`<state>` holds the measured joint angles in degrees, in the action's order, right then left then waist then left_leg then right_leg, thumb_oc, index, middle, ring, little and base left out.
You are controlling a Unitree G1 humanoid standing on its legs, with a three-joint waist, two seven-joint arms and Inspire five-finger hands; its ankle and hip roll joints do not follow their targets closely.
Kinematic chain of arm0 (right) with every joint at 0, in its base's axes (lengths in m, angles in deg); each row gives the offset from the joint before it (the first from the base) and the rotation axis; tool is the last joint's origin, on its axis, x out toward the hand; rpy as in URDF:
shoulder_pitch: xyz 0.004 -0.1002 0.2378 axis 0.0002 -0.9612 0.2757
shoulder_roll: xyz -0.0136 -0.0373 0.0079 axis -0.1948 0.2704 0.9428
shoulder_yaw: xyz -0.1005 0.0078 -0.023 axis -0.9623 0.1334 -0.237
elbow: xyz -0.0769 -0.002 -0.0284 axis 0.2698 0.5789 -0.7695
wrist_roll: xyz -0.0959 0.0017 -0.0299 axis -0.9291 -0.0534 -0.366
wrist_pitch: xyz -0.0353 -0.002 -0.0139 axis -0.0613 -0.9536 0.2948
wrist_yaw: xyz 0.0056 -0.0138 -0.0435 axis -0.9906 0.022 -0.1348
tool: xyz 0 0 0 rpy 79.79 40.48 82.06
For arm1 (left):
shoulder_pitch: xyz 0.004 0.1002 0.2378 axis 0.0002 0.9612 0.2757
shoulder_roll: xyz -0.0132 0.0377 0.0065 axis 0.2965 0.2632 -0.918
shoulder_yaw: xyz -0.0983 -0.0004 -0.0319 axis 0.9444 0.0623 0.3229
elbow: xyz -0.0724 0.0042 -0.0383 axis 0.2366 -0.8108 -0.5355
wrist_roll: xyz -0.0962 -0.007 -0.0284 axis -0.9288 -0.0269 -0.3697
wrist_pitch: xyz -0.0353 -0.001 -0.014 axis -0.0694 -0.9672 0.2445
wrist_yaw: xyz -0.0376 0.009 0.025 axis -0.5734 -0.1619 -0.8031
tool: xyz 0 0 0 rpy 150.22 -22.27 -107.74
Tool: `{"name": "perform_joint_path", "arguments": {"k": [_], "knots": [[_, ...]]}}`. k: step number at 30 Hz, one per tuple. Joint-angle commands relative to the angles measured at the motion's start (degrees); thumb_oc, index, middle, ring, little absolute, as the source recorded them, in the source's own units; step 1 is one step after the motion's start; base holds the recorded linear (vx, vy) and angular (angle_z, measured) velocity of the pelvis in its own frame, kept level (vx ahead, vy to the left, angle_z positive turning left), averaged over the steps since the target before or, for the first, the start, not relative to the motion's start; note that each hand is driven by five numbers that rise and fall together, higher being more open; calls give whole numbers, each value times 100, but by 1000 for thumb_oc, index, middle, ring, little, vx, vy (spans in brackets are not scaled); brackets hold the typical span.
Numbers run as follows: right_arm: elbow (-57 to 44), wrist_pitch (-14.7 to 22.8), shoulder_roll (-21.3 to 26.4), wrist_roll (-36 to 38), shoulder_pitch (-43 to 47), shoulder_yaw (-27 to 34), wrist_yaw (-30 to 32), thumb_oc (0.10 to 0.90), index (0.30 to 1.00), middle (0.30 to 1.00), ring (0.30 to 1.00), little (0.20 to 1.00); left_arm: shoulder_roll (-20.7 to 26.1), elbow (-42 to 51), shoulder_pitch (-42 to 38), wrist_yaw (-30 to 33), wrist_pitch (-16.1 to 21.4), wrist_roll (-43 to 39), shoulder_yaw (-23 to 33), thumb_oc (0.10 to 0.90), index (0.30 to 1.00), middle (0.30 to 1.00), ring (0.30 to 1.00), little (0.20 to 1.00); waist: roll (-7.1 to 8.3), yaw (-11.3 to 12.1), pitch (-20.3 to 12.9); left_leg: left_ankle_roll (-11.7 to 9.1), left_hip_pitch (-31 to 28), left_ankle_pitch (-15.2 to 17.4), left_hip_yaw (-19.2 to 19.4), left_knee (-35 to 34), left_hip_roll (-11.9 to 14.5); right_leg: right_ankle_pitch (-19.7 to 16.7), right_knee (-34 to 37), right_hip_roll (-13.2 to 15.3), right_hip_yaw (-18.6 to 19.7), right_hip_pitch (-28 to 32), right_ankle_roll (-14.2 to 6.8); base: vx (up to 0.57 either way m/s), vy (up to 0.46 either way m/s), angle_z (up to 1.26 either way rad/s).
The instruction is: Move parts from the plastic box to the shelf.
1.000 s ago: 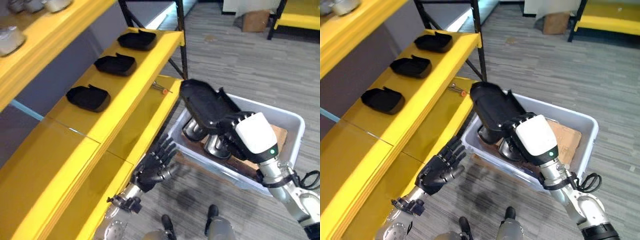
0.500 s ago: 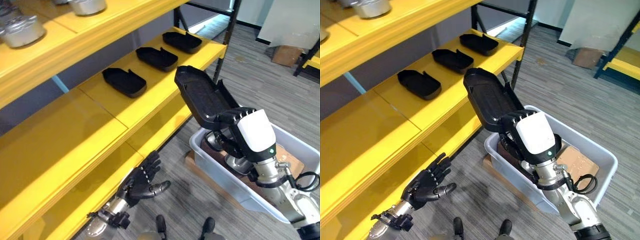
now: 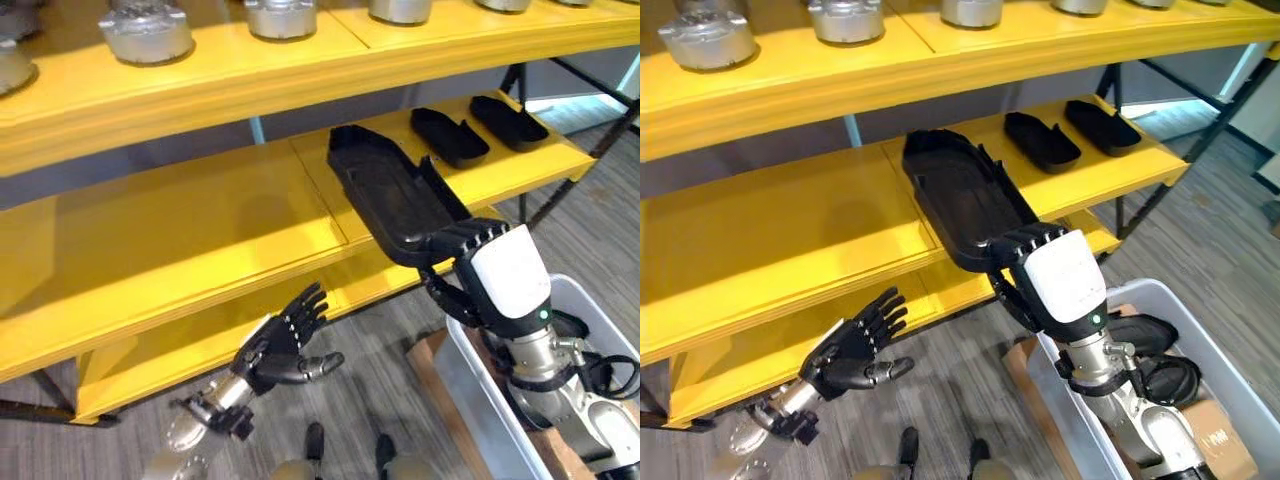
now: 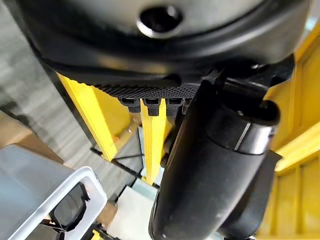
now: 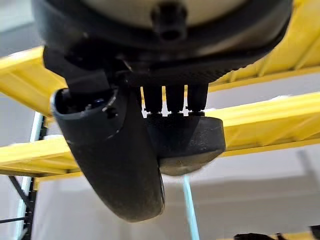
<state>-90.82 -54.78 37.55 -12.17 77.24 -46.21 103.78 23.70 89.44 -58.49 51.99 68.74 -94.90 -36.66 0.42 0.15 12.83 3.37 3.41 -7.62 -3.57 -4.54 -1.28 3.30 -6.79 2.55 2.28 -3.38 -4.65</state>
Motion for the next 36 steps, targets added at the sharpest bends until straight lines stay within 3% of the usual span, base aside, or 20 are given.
{"name": "perform_joint_path", "arguments": {"k": [1,7,8,9,11,13,16,17,19,25,29,36], "knots": [[-345,77,275,186,1006,42,962,400,300,300,300,300,-195,304,-760,108,756,-251,302,900,1000,1000,1000,1000,-22,-107,-178,115,-364,1016,-81,115,-426,-228,536,-482,-17,120,177,56,-118,53],[-353,382,209,145,1178,-156,925,400,300,300,300,300,-320,343,-612,335,776,-235,520,900,1000,1000,1000,1000,-12,-43,-269,64,-398,1314,48,563,-423,-221,766,-363,-134,401,208,123,-96,24],[-425,285,184,2,1267,-285,816,400,300,300,300,300,-405,361,-765,307,673,-267,493,900,1000,1000,1000,1000,49,-112,-184,45,-179,1686,669,1405,-347,-135,585,-180,-431,377,253,-38,1,41],[-382,170,172,-51,1382,-351,712,400,300,300,300,300,-454,365,-889,284,622,-260,424,900,1000,1000,1000,1000,47,-193,-131,-20,-44,1758,1002,1650,-111,-106,429,-88,-646,286,283,-35,26,85],[-280,124,166,-55,1520,-457,603,400,300,300,300,300,-475,334,-923,271,661,-321,337,900,1000,1000,1000,1000,-3,-239,-123,-126,-97,1613,1090,1488,154,-85,365,-31,-740,256,303,54,188,132],[-302,111,306,124,1629,-510,379,400,300,300,300,300,-458,451,-859,297,764,-372,276,900,1000,1000,1000,1000,-109,-227,-163,-387,-293,1090,805,731,482,-15,413,36,-693,351,267,149,298,53],[-344,118,390,204,1552,-429,312,400,300,300,300,300,-450,546,-803,280,754,-453,292,900,1000,1000,1000,1000,-135,-222,-167,-536,-311,796,707,439,653,-5,506,88,-687,480,255,95,195,6],[-315,73,485,260,1479,-317,298,400,300,300,300,300,-450,564,-774,237,762,-532,308,900,1000,1000,1000,1000,-153,-197,-159,-724,-55,478,763,330,923,36,598,202,-700,676,222,138,299,-10],[-301,68,517,369,1421,-212,245,400,300,300,300,300,-456,519,-797,192,787,-496,333,900,1000,1000,1000,1000,-166,-198,-145,-753,45,447,804,380,989,66,613,294,-777,776,187,127,286,5],[-288,-162,337,575,944,18,-111,400,300,300,300,300,-284,506,-763,330,1206,-237,511,900,1000,1000,1000,1000,-201,-207,-286,-679,-255,766,1054,365,839,-69,727,692,-1045,851,-107,191,349,12],[33,-567,208,769,869,-35,-95,400,300,300,300,300,-249,498,-673,424,1364,-40,763,900,1000,1000,1000,1000,-35,-33,-378,-482,-447,1039,1009,391,582,-260,832,894,-1165,846,-314,174,207,14],[380,-861,-13,711,872,-69,-131,400,300,300,300,300,-246,699,-610,629,1367,281,1034,900,1000,1000,1000,1000,158,201,-413,-261,-483,1198,961,423,399,-236,619,1022,-1326,849,-426,97,130,24]]}}
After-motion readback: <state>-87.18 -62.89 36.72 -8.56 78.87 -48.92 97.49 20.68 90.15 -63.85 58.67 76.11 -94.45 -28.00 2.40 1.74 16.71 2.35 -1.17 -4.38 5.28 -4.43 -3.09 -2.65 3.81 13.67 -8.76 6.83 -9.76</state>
